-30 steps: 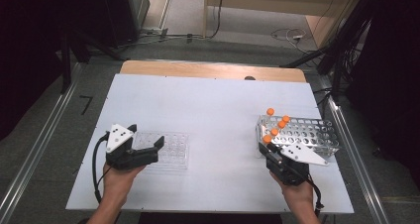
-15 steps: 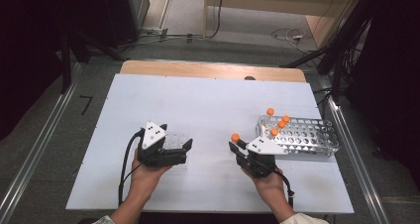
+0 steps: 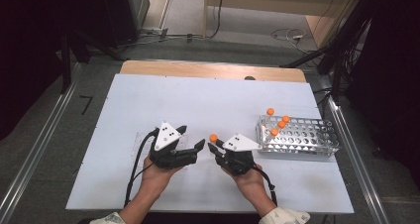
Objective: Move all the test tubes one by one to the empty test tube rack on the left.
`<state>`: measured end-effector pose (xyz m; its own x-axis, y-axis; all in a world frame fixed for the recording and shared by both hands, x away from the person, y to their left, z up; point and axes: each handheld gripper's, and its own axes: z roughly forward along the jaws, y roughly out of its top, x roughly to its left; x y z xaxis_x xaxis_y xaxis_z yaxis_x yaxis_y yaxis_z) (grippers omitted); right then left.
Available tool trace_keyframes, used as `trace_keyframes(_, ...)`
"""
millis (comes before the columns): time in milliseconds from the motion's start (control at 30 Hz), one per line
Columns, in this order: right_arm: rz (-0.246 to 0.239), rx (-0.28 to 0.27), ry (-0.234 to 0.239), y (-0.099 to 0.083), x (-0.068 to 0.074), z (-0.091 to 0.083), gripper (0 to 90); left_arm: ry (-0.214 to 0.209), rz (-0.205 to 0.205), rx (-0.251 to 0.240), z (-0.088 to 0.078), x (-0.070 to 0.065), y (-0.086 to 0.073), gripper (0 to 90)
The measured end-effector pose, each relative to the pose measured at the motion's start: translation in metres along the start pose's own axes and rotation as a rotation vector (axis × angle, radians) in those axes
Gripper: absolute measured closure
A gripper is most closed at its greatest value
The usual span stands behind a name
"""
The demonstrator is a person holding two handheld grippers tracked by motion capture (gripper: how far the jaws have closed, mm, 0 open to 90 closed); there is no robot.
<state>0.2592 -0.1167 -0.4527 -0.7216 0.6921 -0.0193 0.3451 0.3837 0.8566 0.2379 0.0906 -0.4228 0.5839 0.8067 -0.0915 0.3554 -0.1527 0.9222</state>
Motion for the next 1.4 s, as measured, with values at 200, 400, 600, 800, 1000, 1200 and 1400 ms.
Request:
trace_keyframes(200,-0.015,-0.011,0.024,0.006,0.008,0.005,71.3,-0.041,0.006,0.011,0.007,-0.005,0.001,37.2)
trace_keyframes(400,-0.014,-0.013,0.037,0.007,0.012,0.008,71.3,-0.047,0.01,0.024,0.01,-0.007,0.0,49.4)
trace_keyframes(600,-0.01,-0.013,0.044,0.007,0.014,0.009,71.3,-0.057,0.017,0.033,0.011,-0.008,-0.001,62.8)
trace_keyframes(800,-0.011,-0.015,0.044,0.007,0.014,0.009,71.3,-0.036,0.033,0.03,0.011,-0.011,-0.001,70.2)
trace_keyframes(1000,-0.01,-0.023,0.05,0.007,0.014,0.009,68.5,-0.038,0.037,0.022,0.01,-0.011,-0.001,70.8)
trace_keyframes(1200,0.001,-0.021,0.112,0.008,0.01,0.008,32.0,-0.038,0.051,0.007,0.006,-0.013,0.001,71.0)
trace_keyframes(1400,0.022,0.0,0.114,0.008,0.006,0.006,20.6,-0.053,0.034,0.001,0.002,-0.009,0.004,71.0)
